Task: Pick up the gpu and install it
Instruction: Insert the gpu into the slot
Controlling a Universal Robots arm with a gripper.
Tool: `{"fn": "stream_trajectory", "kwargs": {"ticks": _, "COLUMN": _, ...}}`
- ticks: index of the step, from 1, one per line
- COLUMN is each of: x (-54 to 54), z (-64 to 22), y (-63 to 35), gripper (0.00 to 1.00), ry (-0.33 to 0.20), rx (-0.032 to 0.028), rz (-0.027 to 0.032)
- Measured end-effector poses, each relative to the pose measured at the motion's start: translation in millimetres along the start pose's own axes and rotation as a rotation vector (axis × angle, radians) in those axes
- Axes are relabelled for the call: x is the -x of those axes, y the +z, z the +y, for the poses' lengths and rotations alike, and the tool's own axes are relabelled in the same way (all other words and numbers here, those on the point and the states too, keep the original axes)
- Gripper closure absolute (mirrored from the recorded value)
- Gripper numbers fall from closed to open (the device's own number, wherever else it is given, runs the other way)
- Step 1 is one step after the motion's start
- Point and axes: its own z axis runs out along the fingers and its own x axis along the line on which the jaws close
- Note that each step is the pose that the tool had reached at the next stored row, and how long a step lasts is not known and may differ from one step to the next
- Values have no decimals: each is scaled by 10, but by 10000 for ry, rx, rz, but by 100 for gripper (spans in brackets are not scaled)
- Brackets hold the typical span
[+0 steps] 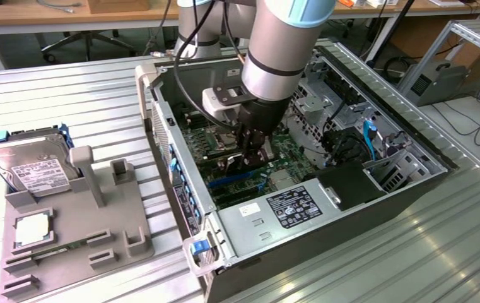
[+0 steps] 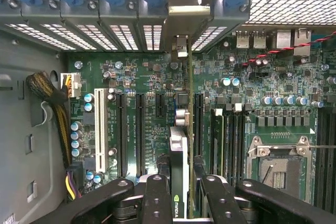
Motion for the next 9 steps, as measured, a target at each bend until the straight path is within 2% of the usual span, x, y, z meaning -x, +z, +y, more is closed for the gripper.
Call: {"fn": "stream_trajectory", "kwargs": {"ticks": 9, "x": -1, "z": 2, "y": 31, "gripper": 73, "ry": -1, "rx": 1, "rz": 0}}
